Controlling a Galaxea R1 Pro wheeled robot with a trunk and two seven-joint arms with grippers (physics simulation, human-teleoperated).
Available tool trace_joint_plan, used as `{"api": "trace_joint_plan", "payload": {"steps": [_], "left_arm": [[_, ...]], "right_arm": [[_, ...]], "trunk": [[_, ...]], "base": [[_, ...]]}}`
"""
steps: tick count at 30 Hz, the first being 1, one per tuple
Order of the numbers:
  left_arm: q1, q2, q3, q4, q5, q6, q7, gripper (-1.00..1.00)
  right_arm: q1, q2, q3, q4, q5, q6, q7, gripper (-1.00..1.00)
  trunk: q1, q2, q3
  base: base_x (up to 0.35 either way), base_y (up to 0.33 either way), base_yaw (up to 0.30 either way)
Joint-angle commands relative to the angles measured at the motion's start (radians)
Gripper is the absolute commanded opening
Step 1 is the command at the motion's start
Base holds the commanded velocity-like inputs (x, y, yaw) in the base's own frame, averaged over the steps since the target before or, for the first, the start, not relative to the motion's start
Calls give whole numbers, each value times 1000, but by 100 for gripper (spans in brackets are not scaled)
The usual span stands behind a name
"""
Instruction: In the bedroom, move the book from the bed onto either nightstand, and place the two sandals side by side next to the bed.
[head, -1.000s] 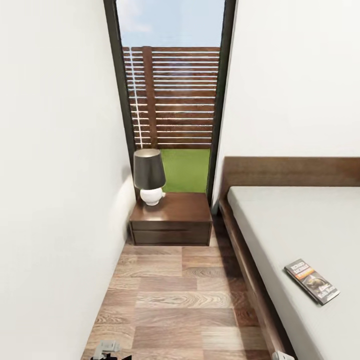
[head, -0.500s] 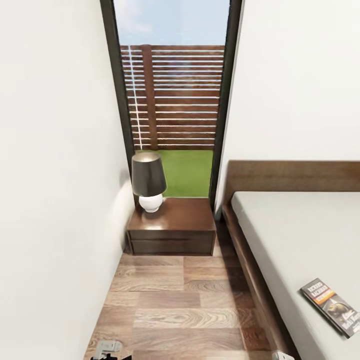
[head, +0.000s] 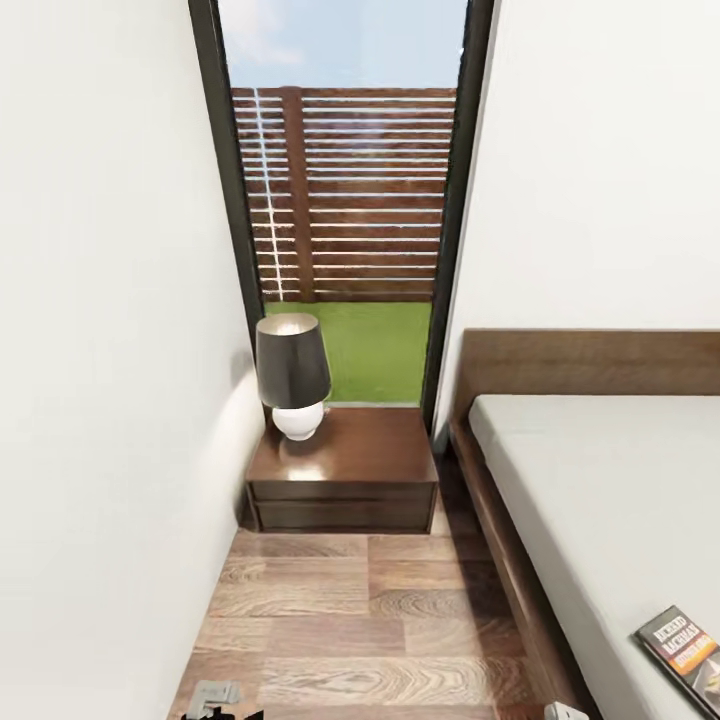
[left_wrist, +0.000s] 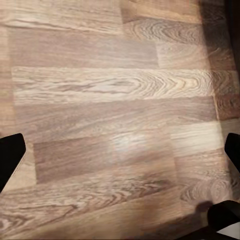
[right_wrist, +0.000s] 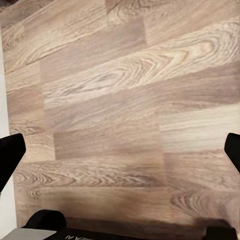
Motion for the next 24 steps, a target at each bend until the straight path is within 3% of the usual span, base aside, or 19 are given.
{"api": "trace_joint_plan", "payload": {"steps": [1, 24], "left_arm": [[0, 0, 6, 1, 2, 0, -6, 100], [-1, 0, 6, 1, 2, 0, -5, 100]], "right_arm": [[-1, 0, -9, -1, 10, 2, 5, 100], [0, 0, -9, -1, 10, 2, 4, 100]], "trunk": [[0, 0, -1], [0, 0, -1]], "base": [[302, 0, 0], [302, 24, 0]]}}
